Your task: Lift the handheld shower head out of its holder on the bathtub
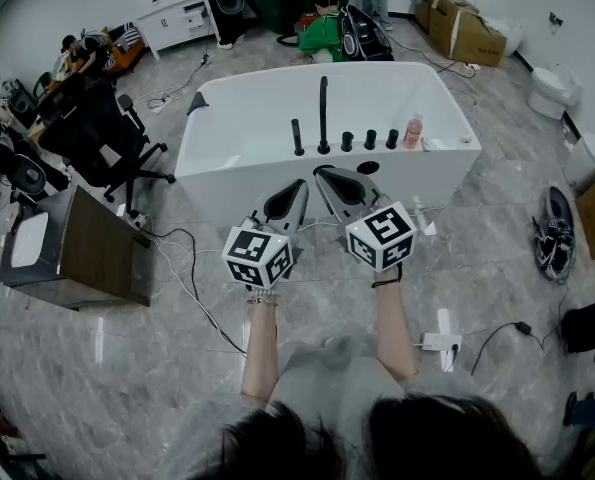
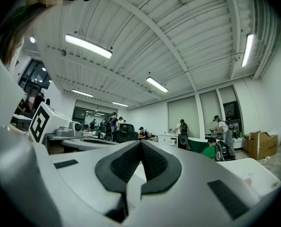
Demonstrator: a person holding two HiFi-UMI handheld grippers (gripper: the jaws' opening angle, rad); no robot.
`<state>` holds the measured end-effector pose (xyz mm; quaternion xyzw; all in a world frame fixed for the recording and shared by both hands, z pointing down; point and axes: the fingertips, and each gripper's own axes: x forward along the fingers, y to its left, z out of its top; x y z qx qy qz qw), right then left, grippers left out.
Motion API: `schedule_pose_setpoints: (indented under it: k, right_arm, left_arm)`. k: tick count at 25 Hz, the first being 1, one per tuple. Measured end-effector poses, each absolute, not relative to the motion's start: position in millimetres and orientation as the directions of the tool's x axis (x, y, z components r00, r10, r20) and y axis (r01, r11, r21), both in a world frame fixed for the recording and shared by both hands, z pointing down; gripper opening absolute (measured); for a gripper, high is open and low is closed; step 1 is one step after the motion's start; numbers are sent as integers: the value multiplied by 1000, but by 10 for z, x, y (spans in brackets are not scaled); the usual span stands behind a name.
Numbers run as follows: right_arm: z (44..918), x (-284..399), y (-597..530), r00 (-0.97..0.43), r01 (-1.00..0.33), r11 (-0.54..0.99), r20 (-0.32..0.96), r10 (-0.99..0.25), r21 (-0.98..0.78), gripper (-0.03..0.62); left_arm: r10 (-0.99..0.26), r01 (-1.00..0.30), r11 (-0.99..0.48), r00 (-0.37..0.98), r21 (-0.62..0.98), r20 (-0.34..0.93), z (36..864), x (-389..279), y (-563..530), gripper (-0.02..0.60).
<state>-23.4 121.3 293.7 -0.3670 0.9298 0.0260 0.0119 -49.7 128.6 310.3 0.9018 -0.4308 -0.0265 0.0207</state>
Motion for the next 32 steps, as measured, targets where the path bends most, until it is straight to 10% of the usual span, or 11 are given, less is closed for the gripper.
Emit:
schedule_pose_setpoints:
  k: [32]
  right_arm:
    - [3046,-308,509,-775,-629,777,-49,-630,-27,0]
  left_arm:
    - [-826,-822,-557,564,116,27,3400,-650,692,5]
